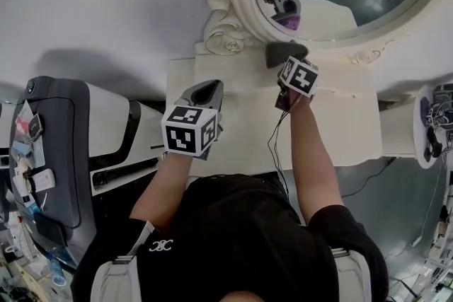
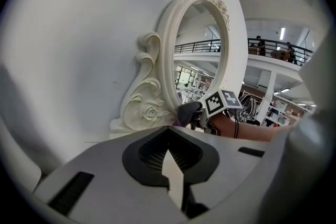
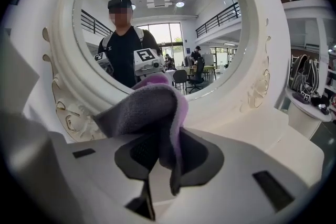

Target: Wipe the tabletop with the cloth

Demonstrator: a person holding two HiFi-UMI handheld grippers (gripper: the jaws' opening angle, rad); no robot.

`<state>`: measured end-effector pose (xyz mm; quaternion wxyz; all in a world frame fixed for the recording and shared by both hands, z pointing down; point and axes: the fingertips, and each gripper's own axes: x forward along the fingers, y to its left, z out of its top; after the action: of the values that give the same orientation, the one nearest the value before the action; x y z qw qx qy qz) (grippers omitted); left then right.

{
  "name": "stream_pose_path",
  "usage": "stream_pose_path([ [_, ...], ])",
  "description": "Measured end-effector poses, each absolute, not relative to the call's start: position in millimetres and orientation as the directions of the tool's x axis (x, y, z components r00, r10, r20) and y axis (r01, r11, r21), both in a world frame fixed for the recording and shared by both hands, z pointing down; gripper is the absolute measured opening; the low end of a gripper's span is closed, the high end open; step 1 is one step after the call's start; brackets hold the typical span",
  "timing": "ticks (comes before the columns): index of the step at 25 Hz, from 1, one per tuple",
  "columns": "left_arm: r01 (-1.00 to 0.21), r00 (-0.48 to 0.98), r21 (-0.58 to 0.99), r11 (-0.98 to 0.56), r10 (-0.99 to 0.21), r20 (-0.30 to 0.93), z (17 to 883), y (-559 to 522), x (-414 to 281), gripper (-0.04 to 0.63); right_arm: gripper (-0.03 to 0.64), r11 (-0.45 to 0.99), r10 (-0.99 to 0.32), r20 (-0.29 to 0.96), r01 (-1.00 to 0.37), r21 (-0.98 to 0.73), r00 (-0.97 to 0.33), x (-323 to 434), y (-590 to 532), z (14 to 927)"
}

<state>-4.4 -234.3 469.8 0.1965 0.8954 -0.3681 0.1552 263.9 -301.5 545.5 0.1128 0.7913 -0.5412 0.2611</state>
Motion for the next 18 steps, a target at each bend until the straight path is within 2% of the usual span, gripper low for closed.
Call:
stream_pose_path([
  [11,-0.765,0.626,0.196,-0.614,-0.638,0.448,477,-209,84,0.001,0.089,-0.322,-0.822,0.533,-0.936,-0.143,0.201,342,-295,561],
  [18,-0.776,0.607,0.177,-0.605,-0.641,0.469,482,-200,137,0.001,0.089,-0.334,-0.834,0.512,-0.927,-0.168,0.208,402,-283,561],
])
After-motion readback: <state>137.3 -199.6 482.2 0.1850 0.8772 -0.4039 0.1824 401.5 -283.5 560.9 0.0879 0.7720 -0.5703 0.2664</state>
